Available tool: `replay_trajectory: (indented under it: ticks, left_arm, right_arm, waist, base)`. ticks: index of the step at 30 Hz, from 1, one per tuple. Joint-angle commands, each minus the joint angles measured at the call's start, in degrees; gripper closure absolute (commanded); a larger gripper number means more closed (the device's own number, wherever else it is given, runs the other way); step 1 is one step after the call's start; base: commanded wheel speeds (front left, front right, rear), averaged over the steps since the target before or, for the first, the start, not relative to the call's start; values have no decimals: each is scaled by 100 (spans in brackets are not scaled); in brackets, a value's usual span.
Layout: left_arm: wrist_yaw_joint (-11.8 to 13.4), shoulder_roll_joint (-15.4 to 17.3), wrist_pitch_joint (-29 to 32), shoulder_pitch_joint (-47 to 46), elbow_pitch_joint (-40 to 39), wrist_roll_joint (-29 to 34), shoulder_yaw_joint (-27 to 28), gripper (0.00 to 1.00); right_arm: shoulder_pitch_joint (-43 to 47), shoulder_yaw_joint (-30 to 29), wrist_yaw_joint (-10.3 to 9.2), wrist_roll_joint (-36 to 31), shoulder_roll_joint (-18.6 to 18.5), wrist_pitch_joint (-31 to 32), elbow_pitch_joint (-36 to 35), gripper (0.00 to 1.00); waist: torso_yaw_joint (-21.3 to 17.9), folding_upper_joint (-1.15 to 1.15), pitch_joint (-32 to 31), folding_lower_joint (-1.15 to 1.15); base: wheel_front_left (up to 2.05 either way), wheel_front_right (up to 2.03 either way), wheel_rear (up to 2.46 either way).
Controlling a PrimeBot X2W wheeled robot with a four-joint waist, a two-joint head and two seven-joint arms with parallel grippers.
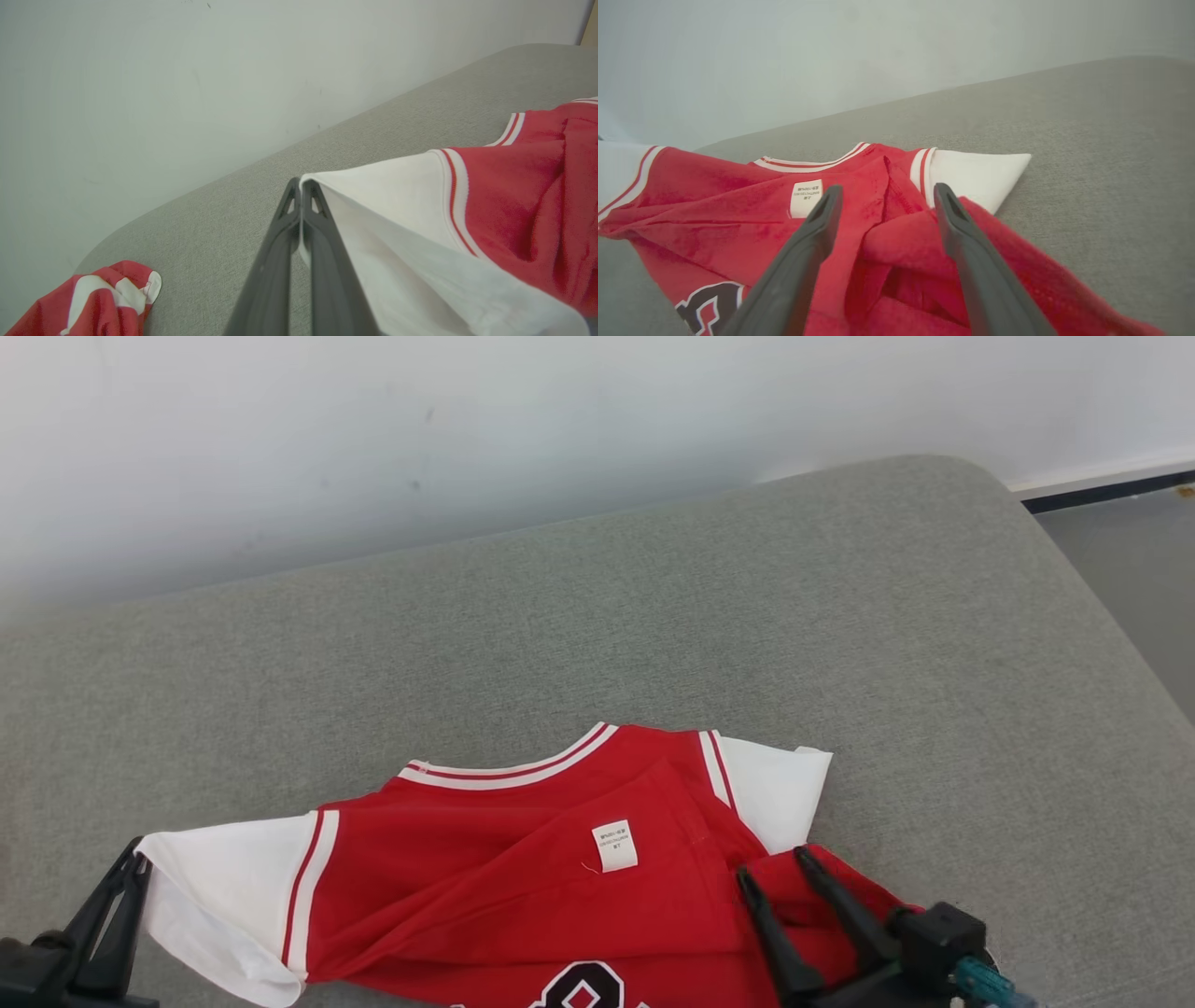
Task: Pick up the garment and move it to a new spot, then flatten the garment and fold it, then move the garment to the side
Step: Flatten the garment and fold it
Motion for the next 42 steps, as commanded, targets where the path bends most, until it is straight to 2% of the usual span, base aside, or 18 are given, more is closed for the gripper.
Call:
replay_trajectory:
  ticks: [1, 7, 12, 18, 23, 24, 25, 26, 36, 42]
  left_arm:
    - [50, 11, -30, 111, -90, 10, 41, 100]
    - [77, 8, -33, 224, -283, 74, 106, 100]
    - [83, -58, -33, 239, -401, 185, 50, 100]
    - [59, -150, -30, 141, -450, 288, -82, 100]
    - [18, -214, -30, 83, -399, 324, -154, 100]
    - [21, -219, -31, 87, -393, 326, -159, 100]
    - [25, -219, -30, 91, -390, 327, -160, 100]
    - [31, -220, -30, 104, -384, 319, -155, 100]
    - [-15, -193, -30, 42, -329, 244, -59, 100]
    - [-31, -170, -30, 21, -335, 232, 18, 100]
  right_arm:
    - [-141, 201, 3, 81, -88, 2, 111, 0]
    - [-723, 855, 3, 583, -142, 67, 876, 0]
    - [-1425, 1388, 3, 1010, -251, 1045, 1279, 0]
    - [-1912, 1409, 3, 1334, -266, 2203, 1496, 0]
    - [-2003, 1372, 3, 1323, -252, 2553, 1453, 0]
    - [-2003, 1351, 3, 1307, -256, 2575, 1428, 21]
    - [-1992, 1343, 3, 1288, -258, 2604, 1401, 57]
    - [-1967, 1336, 3, 1255, -266, 2623, 1369, 100]
    - [-1946, 1229, 3, 1097, -337, 2612, 1081, 100]
    - [-1852, 1265, 3, 1204, -344, 2980, 867, 100]
  waist:
    - [52, 0, 39, 0]
    - [124, 0, 83, 0]
    - [174, 0, 89, 0]
    - [292, 0, 67, 0]
    - [378, 0, 50, 0]
    - [384, 0, 50, 0]
    - [388, 0, 51, 0]
    - [389, 0, 52, 0]
    - [300, 0, 45, 0]
    - [248, 0, 77, 0]
  base:
    - [0, 0, 0]
    - [0, 0, 0]
    - [0, 0, 0]
    - [0, 0, 0]
    - [0, 0, 0]
    - [0, 0, 0]
    - [0, 0, 0]
    - [0, 0, 0]
    - [0, 0, 0]
    - [0, 0, 0]
